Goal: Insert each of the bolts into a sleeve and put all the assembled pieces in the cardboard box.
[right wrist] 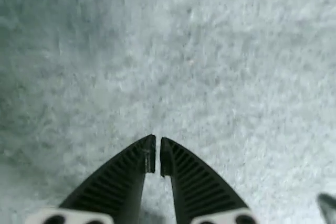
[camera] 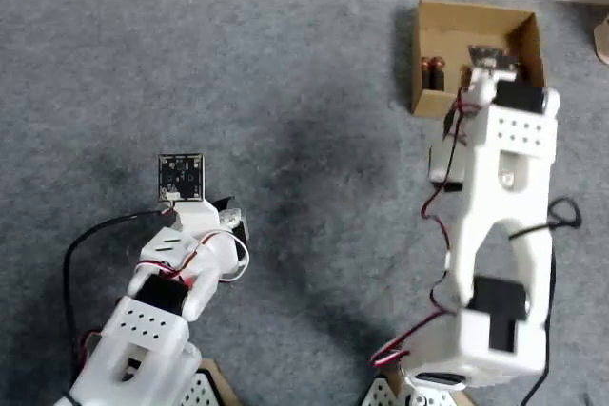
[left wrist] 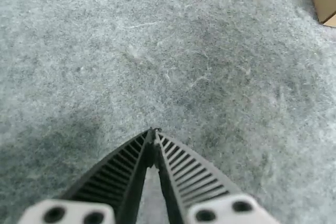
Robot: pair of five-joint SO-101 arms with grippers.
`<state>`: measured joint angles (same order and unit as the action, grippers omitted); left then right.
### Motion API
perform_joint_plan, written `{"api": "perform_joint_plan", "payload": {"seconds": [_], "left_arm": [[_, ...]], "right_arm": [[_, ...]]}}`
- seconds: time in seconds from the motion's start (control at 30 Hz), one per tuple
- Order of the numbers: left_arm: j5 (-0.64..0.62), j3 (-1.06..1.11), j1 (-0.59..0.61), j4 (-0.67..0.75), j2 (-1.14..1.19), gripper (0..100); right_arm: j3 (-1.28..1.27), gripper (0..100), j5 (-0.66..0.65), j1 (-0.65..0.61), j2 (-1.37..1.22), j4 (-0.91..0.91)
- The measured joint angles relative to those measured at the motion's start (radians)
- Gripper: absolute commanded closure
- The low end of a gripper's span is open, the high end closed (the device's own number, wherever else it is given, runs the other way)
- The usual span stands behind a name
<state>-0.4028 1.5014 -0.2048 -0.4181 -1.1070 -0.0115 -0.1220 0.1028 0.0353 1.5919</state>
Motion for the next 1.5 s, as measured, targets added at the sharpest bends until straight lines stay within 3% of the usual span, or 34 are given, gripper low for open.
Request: {"api": "perform_joint_plan", "payload": {"seconds": [0.33,0.57,0.8,1.07,1.27,1.5], "left_arm": [[0.005,-0.006,0.000,-0.005,0.000,99],[0.005,-0.169,0.115,-0.269,0.000,99],[0.028,-0.196,0.161,-0.308,-0.017,99],[0.101,-0.054,0.164,-0.322,-0.345,99],[0.181,0.081,0.219,-0.440,-0.669,99],[0.245,0.133,0.299,-0.468,-0.692,99]], "right_arm": [[-0.457,99.4,-0.002,0.000,0.293,-0.210],[-0.712,99.4,-0.002,0.000,0.446,-0.354],[-0.842,99.4,-0.002,0.000,0.545,-0.419],[-0.982,99.4,-0.002,0.000,0.667,-0.508],[-1.068,99.4,-0.002,0.000,0.786,-0.534],[-1.214,99.4,-0.002,0.000,0.959,-0.615]]}}
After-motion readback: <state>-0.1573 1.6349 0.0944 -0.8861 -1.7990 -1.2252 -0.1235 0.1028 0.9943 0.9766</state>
